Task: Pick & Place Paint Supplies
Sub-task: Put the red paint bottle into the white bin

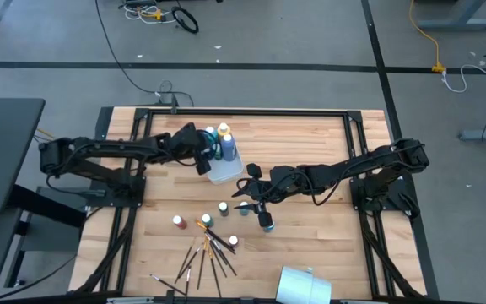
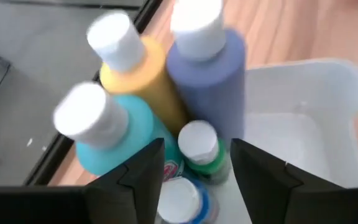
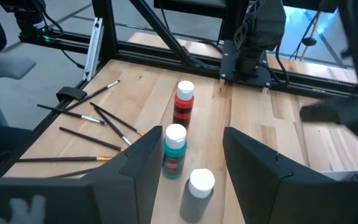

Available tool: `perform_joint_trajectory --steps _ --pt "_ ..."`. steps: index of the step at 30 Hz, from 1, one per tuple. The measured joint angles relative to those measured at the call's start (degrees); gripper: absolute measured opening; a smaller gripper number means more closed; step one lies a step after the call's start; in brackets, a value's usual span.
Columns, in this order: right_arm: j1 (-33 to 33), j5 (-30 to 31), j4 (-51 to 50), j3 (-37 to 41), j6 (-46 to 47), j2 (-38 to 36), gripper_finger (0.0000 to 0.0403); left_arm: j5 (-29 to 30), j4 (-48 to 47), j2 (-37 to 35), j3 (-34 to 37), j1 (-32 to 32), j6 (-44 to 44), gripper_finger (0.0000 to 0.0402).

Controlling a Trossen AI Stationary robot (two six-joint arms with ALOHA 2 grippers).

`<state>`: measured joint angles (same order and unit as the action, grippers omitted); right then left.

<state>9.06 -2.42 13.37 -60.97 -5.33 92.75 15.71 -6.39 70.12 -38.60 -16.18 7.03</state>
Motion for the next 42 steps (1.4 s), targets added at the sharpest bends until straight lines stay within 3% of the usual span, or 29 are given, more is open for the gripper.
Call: perform_joint_trajectory --steps 3,11,14,20,29,42 --pt "0.0 0.0 -0.3 0.0 0.2 0.0 0.0171 -4.0 -4.3 -3.6 -1.7 1.2 0.8 0.0185" --pt "0.0 0.0 -0.6 0.0 0.3 0.0 0.0171 -23.9 -7.3 -11.6 -2.2 5.7 -0.1 0.0176" --pt "0.1 0.0 -0.6 0.0 0.3 0.0 0.0171 -27.2 -7.5 -12.9 -2.2 8.5 -0.7 0.0176" --pt "0.1 -0.2 -0.6 0.0 0.3 0.0 0.0171 -27.1 -12.0 -13.4 -2.2 15.4 -5.4 0.0185" --pt "0.2 -0.2 -0.6 0.0 0.3 0.0 0.0171 -17.4 -19.1 -13.4 -2.2 28.4 -18.4 0.0227" --pt "0.2 -0.2 -0.6 0.0 0.3 0.0 0.0171 -9.9 -29.2 -12.8 -2.1 47.0 -38.4 0.0231"
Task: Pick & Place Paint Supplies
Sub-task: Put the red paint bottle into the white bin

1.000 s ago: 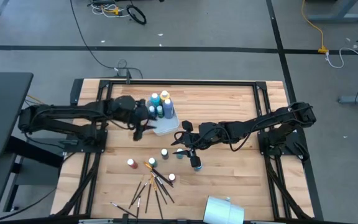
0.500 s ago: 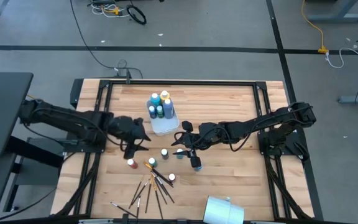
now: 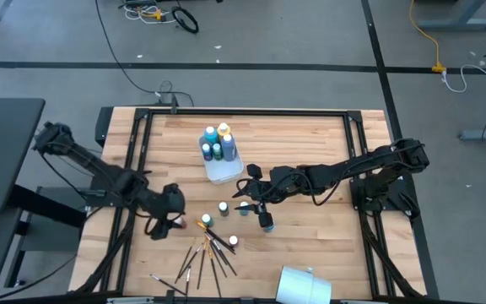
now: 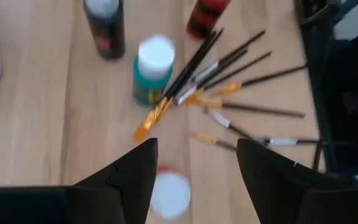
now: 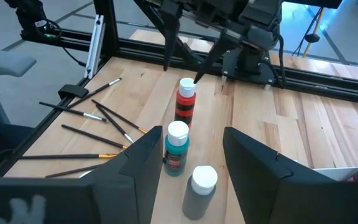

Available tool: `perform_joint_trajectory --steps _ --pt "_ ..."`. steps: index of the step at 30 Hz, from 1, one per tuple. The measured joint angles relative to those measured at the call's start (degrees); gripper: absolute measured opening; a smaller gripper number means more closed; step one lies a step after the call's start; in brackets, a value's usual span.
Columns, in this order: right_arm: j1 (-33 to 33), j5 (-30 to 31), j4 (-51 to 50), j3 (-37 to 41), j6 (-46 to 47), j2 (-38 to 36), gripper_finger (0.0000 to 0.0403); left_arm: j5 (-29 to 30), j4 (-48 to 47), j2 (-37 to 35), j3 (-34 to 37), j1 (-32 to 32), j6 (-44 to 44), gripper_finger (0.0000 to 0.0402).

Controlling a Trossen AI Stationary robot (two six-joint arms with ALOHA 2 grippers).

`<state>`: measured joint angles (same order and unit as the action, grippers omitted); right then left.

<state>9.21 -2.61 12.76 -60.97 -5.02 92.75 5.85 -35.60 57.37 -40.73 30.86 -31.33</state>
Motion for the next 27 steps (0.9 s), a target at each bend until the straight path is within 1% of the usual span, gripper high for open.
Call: perform_joint_trajectory --steps 4,8,12,18,21,27 --pt "0.0 0.0 0.0 0.0 0.0 0.0 0.0171 3.5 -3.6 1.2 0.0 3.2 -2.7 0.0231" --pt "0.0 0.0 0.0 0.0 0.0 0.0 0.0171 6.8 -5.0 3.2 0.2 4.7 -4.4 0.0231" --pt "0.0 0.0 -0.2 0.0 0.0 0.0 0.0171 7.1 -4.6 5.5 0.8 4.9 -5.6 0.0231" --pt "0.0 0.0 0.0 0.0 0.0 0.0 0.0171 6.6 -4.8 7.7 0.8 4.9 -4.3 0.0226" --pt "0.0 0.0 0.0 0.0 0.0 0.0 0.0171 6.2 -4.6 7.5 0.8 4.8 -4.3 0.0203" --pt "0.0 0.1 0.0 0.0 0.0 0.0 0.0171 7.3 -4.5 7.5 0.8 4.8 -4.3 0.013"
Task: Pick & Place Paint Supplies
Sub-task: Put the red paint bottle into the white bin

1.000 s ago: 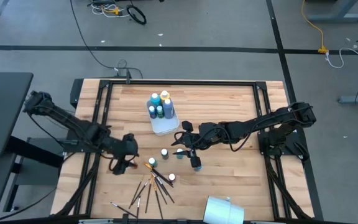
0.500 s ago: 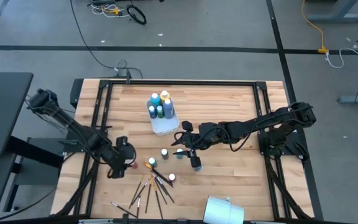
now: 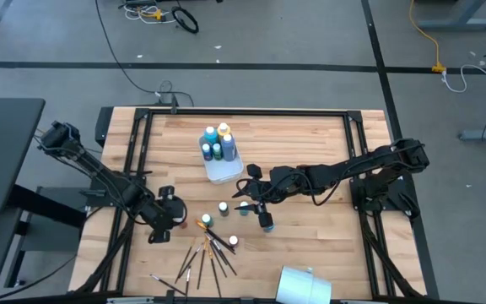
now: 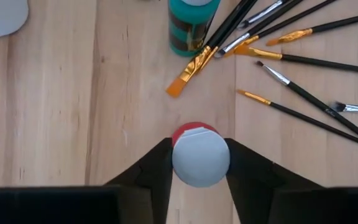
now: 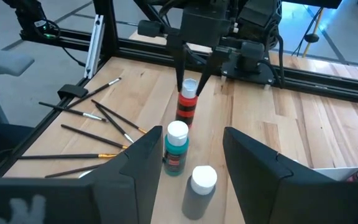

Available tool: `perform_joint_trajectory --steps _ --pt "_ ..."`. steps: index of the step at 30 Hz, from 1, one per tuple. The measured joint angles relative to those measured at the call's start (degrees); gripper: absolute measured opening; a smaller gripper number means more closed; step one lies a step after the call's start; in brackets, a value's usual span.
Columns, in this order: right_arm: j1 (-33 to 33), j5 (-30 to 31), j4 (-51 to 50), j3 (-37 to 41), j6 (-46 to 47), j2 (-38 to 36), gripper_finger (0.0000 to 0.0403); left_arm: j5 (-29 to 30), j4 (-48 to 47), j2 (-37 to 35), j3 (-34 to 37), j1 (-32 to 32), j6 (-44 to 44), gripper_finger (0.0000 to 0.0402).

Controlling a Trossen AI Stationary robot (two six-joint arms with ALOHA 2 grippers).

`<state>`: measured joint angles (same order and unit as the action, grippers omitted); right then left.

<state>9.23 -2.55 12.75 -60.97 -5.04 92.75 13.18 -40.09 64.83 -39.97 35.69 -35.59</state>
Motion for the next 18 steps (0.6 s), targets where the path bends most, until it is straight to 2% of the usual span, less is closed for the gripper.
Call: perform_joint_trajectory --steps 4,8,13,18 --pt "0.0 0.0 0.0 0.0 -0.1 0.0 0.0171 0.4 0.1 0.0 0.0 0.0 1.0 0.0127" --pt "0.0 0.2 0.0 0.0 -0.2 0.0 0.0171 3.2 0.1 0.0 -1.8 -1.2 5.1 0.0129" --pt "0.0 0.1 0.0 0.0 -0.3 0.0 0.0171 3.8 0.0 0.0 -6.1 -6.5 12.5 0.0143" --pt "0.0 0.0 0.0 0.0 -0.3 0.0 0.0171 3.7 -2.1 0.0 -10.8 -13.0 22.4 0.0128"
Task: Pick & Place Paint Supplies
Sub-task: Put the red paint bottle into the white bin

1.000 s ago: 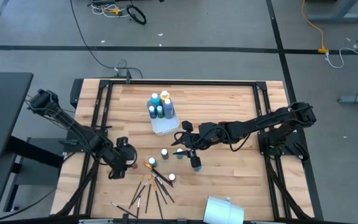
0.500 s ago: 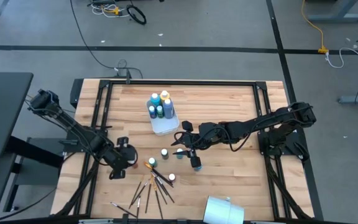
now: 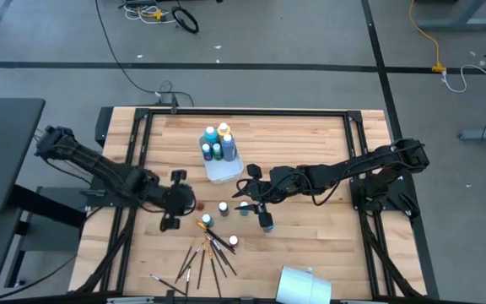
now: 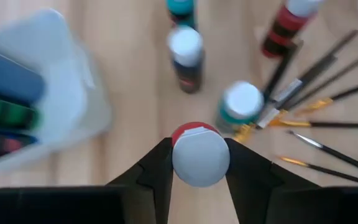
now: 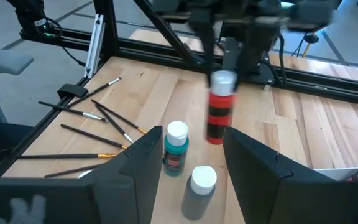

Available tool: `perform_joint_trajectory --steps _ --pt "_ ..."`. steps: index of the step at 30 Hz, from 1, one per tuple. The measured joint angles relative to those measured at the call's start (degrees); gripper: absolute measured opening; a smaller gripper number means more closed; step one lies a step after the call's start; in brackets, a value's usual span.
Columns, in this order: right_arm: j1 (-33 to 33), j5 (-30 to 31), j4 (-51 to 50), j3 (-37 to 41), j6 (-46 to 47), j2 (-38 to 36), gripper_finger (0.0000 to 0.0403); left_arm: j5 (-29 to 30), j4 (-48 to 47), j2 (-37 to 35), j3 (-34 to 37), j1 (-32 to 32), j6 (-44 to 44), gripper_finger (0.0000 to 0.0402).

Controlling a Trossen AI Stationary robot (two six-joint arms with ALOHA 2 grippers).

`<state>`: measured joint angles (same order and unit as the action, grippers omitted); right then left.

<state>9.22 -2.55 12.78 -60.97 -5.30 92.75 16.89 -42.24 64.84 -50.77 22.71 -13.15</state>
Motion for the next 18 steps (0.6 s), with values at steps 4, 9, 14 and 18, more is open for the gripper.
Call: perform_joint_trajectory --steps 4,9,14,18 --pt "0.0 0.0 0.0 0.0 0.0 0.0 0.0171 0.0 -2.5 0.0 -3.8 -5.7 6.1 0.0131" --pt "0.0 0.0 0.0 0.0 0.0 0.0 0.0171 -4.8 -2.5 0.0 -5.9 -14.2 13.3 0.0141" --pt "0.0 0.0 0.0 0.0 0.0 0.0 0.0171 -5.6 -2.2 0.0 -6.0 -23.3 18.8 0.0128" --pt "0.0 0.0 0.0 0.0 0.0 0.0 0.0171 -7.5 -0.8 0.0 -6.0 -29.9 21.4 0.0132"
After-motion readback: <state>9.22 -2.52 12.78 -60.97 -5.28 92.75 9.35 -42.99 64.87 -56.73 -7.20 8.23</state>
